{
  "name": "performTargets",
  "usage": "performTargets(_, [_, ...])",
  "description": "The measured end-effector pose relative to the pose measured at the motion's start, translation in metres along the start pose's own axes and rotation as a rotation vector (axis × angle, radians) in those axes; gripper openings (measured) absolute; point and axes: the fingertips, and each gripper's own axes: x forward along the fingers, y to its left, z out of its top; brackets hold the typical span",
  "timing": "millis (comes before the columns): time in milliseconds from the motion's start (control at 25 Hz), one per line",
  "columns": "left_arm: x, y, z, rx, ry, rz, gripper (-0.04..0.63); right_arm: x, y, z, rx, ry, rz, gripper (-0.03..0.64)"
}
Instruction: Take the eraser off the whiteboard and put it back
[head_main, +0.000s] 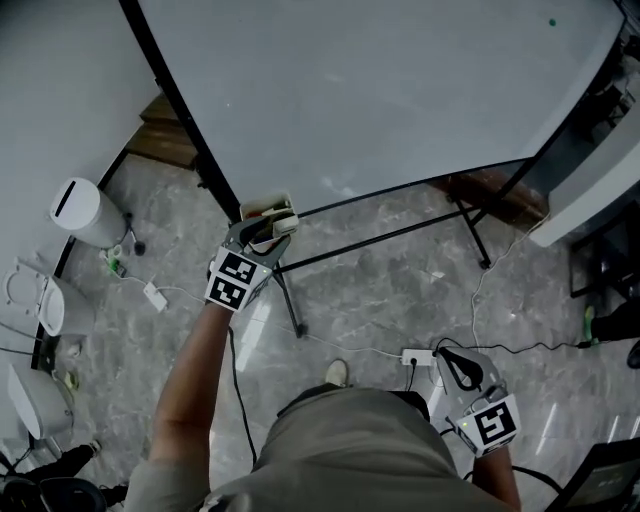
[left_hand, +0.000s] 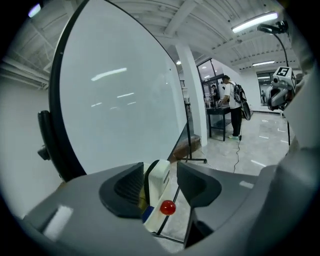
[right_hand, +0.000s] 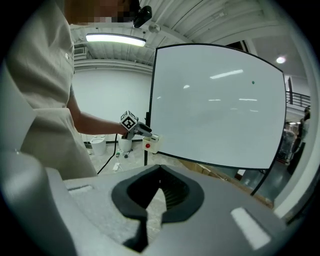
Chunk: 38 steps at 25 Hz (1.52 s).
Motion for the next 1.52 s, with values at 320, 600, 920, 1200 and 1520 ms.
performTargets(320, [0.038,0.002,-0.011,0.091,0.053,-0.100,0.242,0.003,-0.007,-0.006,0.045,0.038,-0.069,0.003])
performTargets(600, [0.050,-0.003,-0.018,0.127,0.093,-0.135,0.221,0.008,-0.012,-0.008,0.056,0.060,-0.081,0.003])
performTargets(920, [0.051,-0.006,-0.022,0.171,0.115,-0.153,0.183,0.020,-0.012,0.003,0.052,0.064,-0.062,0.003])
performTargets(1200, [0.040,0.000,-0.005,0.134,0.061,-0.108,0.175,0.014,-0.013,-0.001,0.057,0.064,-0.053,0.003])
performTargets(1520, [-0.004,0.001,0.044,0.111,-0.042,-0.009,0.173,-0.006,-0.009,-0.013,0.057,0.046,-0.022,0.003])
